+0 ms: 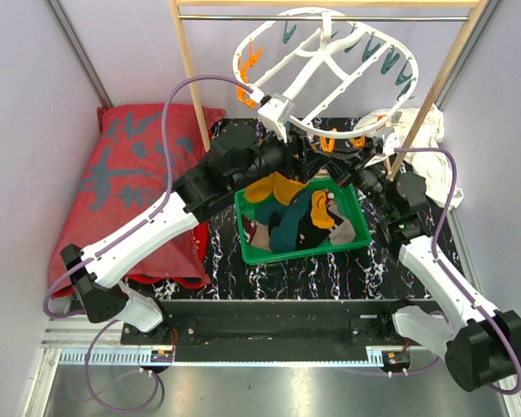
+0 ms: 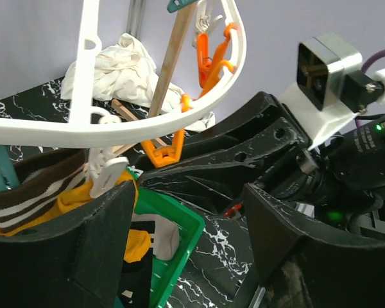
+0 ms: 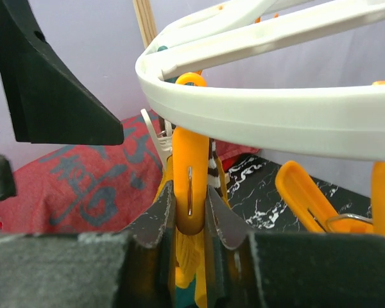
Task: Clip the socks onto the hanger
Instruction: Open the clamp at the hanger.
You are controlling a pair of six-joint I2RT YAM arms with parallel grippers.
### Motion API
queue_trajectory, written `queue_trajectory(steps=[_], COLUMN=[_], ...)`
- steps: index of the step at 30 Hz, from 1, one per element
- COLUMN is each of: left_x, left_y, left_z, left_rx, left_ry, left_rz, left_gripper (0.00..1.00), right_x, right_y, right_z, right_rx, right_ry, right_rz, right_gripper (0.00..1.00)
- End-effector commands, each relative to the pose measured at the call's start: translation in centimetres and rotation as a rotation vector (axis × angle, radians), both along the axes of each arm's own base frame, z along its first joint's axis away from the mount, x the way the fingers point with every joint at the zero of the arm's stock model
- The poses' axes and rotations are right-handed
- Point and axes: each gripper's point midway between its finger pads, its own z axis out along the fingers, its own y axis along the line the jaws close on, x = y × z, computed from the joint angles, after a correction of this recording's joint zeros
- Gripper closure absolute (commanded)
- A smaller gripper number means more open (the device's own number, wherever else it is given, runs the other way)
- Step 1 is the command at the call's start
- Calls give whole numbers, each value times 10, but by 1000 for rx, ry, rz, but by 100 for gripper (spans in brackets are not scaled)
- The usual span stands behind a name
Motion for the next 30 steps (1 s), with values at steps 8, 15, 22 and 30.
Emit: queue_trajectory(steps=[8, 15, 22, 30], left_x=[-11, 12, 34, 42], left_y=[8, 14, 20, 11], left_z=[44, 33, 23, 5], left_rx=[-82, -59, -17, -16], left_ry=[-71, -39, -19, 48], left_rz=[23, 150, 244, 213], left_gripper=[29, 30, 34, 40], right_x=[-3, -4, -6, -7], right_y=[10, 21, 33, 38], right_z=[20, 16, 13, 13], right_rx=[15, 2, -18, -20], right_ry=[15, 29, 29, 26], right_rz=[6, 21, 40, 50], right_gripper=[100, 100, 100, 100])
